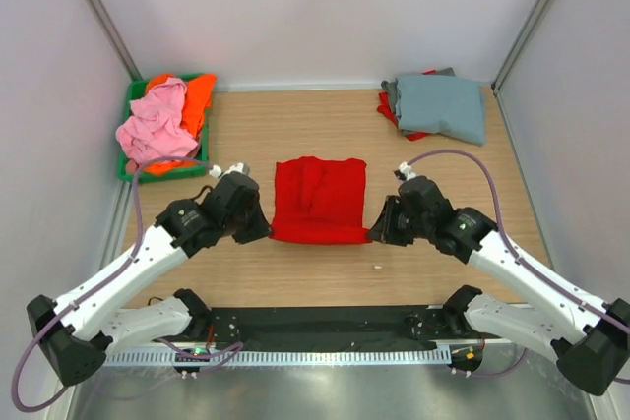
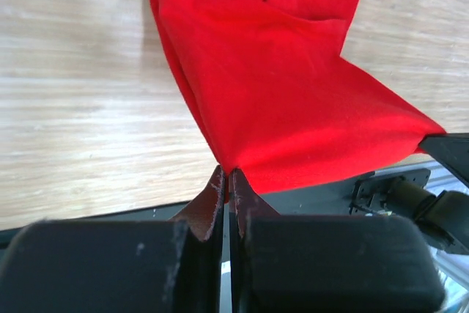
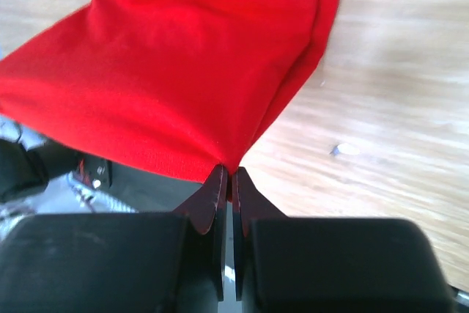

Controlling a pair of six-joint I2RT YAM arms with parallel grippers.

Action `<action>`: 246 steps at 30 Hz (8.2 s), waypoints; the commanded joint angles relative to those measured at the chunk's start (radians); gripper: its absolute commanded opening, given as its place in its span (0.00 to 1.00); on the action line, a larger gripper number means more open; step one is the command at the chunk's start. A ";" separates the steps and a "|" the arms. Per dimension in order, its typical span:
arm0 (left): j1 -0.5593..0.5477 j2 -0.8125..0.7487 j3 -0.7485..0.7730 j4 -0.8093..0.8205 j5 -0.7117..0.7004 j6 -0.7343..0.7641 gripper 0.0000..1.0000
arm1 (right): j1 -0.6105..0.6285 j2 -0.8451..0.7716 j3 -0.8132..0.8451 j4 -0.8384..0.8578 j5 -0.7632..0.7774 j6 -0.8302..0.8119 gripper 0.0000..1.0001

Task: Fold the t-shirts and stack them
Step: Fold the tshirt, then neatly place the folded tshirt to the corner

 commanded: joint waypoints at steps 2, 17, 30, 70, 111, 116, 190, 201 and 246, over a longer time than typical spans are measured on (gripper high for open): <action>0.006 0.099 0.128 -0.070 -0.100 0.076 0.00 | -0.002 0.099 0.179 -0.101 0.197 -0.068 0.01; 0.184 0.412 0.374 -0.016 -0.027 0.241 0.00 | -0.152 0.389 0.407 -0.052 0.180 -0.231 0.01; 0.290 0.602 0.553 -0.030 0.016 0.330 0.00 | -0.226 0.628 0.625 -0.047 0.140 -0.306 0.01; 0.465 1.404 1.378 -0.231 0.062 0.465 0.44 | -0.415 1.279 1.154 -0.102 -0.015 -0.339 0.68; 0.189 0.959 0.506 0.346 0.354 0.260 0.29 | -0.218 1.023 0.466 0.507 -0.450 -0.197 0.01; 0.186 0.979 0.444 0.374 0.337 0.260 0.26 | -0.217 1.038 0.429 0.521 -0.437 -0.207 0.01; 0.178 -0.280 0.107 -0.159 -0.248 0.419 0.80 | -0.585 1.079 0.533 0.470 -0.443 -0.296 1.00; 0.178 -0.426 0.017 -0.079 -0.383 0.409 1.00 | -0.473 1.237 0.506 0.632 -0.403 -0.188 0.87; 0.178 -0.536 -0.071 -0.041 -0.487 0.387 1.00 | -0.614 1.309 1.603 -0.270 -0.360 -0.469 0.01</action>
